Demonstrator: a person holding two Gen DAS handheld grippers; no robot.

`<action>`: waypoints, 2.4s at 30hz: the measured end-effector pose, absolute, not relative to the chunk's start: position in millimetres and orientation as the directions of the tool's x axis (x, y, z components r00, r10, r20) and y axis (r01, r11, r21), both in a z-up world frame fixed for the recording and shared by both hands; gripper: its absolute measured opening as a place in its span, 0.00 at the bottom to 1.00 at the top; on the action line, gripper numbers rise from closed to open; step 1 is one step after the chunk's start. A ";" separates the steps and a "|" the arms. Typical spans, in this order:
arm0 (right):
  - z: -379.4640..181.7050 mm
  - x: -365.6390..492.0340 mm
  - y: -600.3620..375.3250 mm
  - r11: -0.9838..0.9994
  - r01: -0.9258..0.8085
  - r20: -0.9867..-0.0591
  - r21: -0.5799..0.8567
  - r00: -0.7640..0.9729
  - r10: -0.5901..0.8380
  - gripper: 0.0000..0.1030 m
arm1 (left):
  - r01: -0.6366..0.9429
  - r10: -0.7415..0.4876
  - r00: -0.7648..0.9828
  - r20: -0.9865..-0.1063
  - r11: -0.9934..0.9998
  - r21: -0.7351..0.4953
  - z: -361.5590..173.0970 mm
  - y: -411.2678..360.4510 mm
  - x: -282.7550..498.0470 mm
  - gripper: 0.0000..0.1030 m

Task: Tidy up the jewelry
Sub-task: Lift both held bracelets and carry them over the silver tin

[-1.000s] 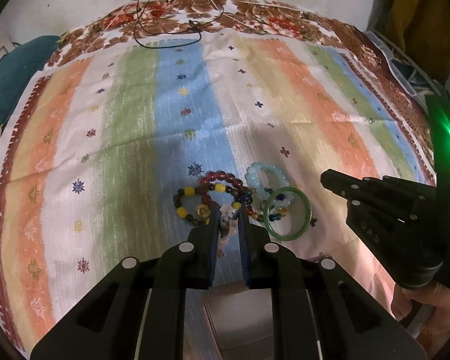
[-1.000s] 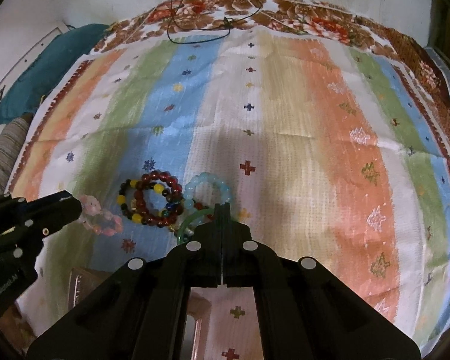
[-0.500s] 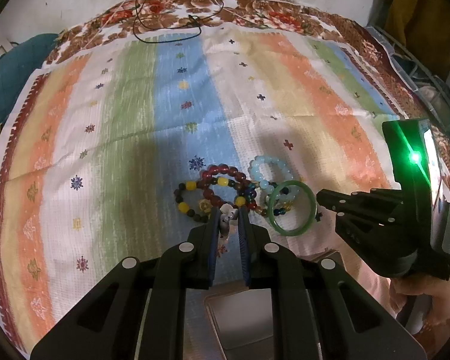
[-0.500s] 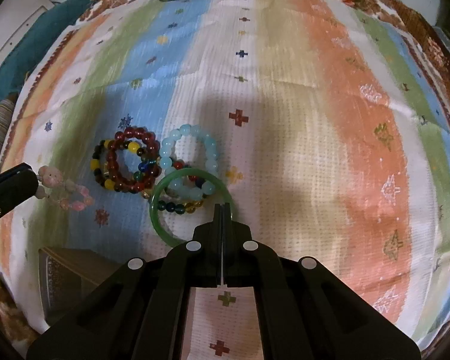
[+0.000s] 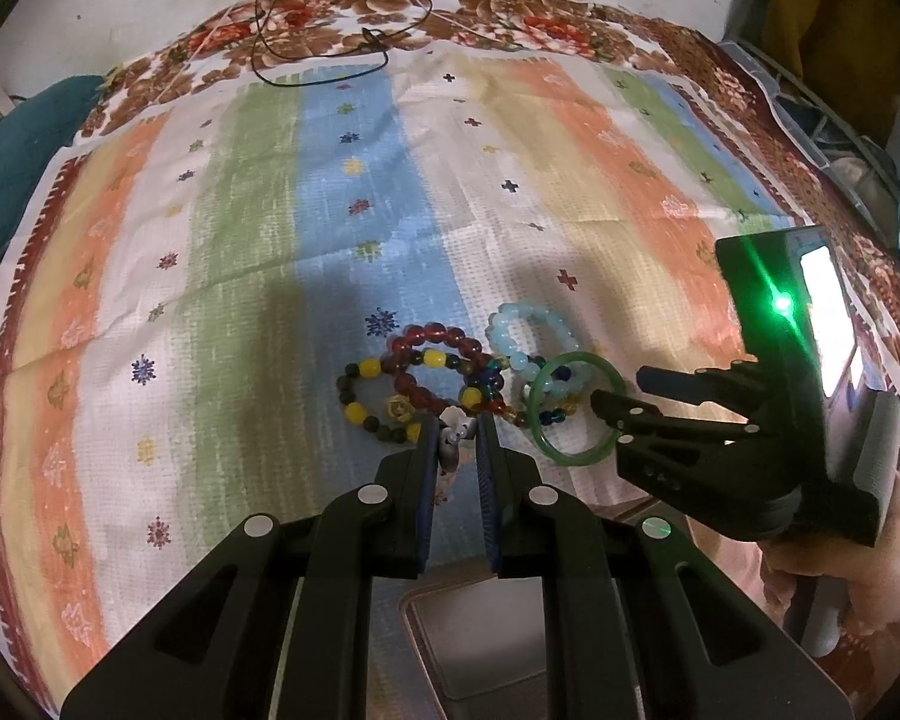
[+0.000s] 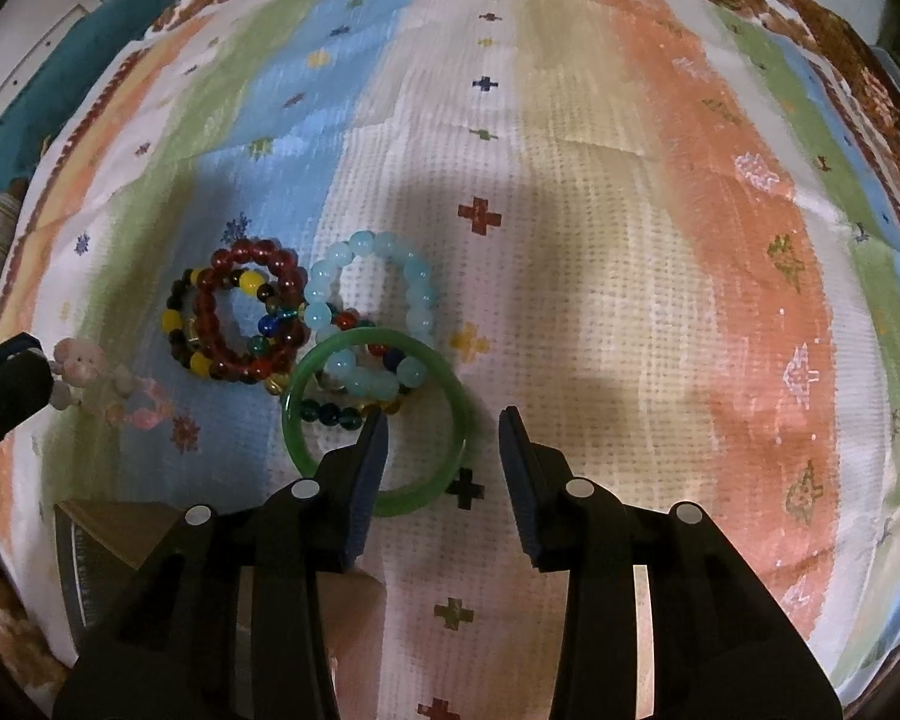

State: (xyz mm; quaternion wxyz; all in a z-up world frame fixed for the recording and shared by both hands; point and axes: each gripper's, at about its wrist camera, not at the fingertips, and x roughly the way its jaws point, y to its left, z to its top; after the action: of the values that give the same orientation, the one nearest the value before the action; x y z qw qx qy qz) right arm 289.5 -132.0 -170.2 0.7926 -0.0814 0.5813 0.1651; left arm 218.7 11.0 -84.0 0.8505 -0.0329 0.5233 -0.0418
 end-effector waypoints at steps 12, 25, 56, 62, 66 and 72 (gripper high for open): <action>-178.0 296.2 -134.4 0.939 -0.344 -0.947 0.026 0.294 0.134 0.15 | 0.036 -0.113 0.447 -0.888 0.993 -0.108 -85.1 11.5 219.7 0.12; -153.2 281.9 -137.6 0.932 -0.362 -0.928 0.028 0.336 0.159 0.08 | 0.039 -0.117 0.472 -0.874 0.993 -0.112 -70.4 9.8 213.3 0.12; -67.3 203.7 -144.6 0.894 -0.440 -0.825 0.087 0.470 0.312 0.08 | 0.021 -0.156 0.564 -0.811 0.984 -0.174 -15.8 8.7 155.2 0.12; -60.3 184.5 -144.8 0.880 -0.466 -0.813 0.088 0.477 0.334 0.08 | 0.006 -0.161 0.585 -0.795 0.981 -0.194 -6.3 7.7 139.0 0.12; -59.5 172.2 -145.1 0.871 -0.483 -0.813 0.091 0.469 0.345 0.08 | -0.010 -0.162 0.592 -0.789 0.978 -0.208 -5.5 7.6 127.0 0.12; -60.1 157.3 -141.7 0.858 -0.508 -0.814 0.074 0.466 0.346 0.08 | -0.034 -0.156 0.594 -0.789 0.975 -0.218 -5.9 7.5 116.2 0.12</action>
State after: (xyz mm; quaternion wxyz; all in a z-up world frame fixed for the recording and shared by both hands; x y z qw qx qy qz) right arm 157.3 -141.7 -60.1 0.8515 -0.0894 0.4516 0.2509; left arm 116.2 7.5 -5.9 0.8865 -0.1058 0.4492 -0.0342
